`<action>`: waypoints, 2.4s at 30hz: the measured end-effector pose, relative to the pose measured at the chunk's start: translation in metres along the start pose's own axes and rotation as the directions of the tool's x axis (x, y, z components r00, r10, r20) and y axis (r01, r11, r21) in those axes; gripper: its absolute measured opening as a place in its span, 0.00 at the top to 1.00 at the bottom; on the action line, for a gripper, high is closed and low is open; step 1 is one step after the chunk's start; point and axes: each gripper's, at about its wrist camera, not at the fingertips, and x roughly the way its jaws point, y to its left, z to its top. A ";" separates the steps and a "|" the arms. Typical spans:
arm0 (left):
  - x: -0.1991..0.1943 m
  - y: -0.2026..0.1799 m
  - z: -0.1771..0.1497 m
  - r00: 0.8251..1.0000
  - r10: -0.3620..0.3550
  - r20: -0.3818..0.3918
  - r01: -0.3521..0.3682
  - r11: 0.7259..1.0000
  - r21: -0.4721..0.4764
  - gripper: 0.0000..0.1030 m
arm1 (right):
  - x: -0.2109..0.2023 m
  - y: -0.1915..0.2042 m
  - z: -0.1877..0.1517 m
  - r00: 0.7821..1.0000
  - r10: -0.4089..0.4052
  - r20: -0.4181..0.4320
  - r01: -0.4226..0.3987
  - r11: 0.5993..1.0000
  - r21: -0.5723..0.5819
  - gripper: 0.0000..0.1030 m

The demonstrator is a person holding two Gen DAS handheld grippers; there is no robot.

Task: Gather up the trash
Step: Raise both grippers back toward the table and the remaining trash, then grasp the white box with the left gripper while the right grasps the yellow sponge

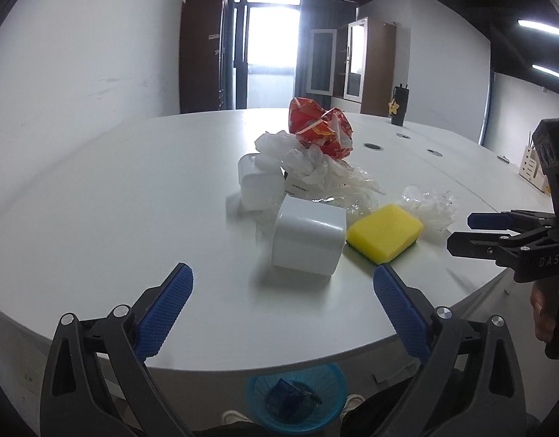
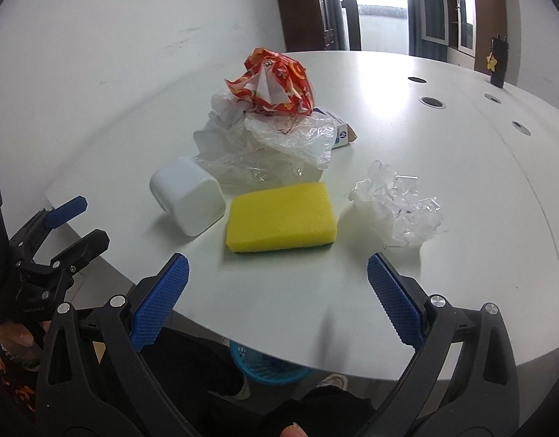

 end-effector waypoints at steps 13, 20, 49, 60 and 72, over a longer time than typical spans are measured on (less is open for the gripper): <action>0.046 -0.011 0.017 0.999 -0.027 -0.041 0.031 0.993 0.111 0.06 | 0.041 -0.017 0.024 0.998 0.026 -0.057 -0.023 0.999 0.044 0.09; 0.068 -0.006 0.017 0.994 -0.074 -0.079 0.082 0.992 0.100 0.06 | 0.069 -0.019 0.035 0.996 0.002 -0.095 0.002 0.999 0.038 0.09; 0.077 -0.004 0.015 0.987 -0.145 -0.075 0.149 0.988 0.049 0.41 | 0.083 -0.010 0.027 0.993 0.004 -0.116 -0.003 1.000 0.008 0.57; 0.064 -0.001 0.018 0.992 -0.111 -0.053 0.113 0.993 0.039 0.41 | 0.067 -0.011 0.020 0.997 -0.010 -0.079 0.012 1.000 0.028 0.84; 0.047 0.001 0.016 0.996 -0.081 -0.036 0.082 0.996 0.026 0.41 | 0.040 -0.012 0.010 0.999 0.020 -0.025 -0.019 0.999 0.050 0.86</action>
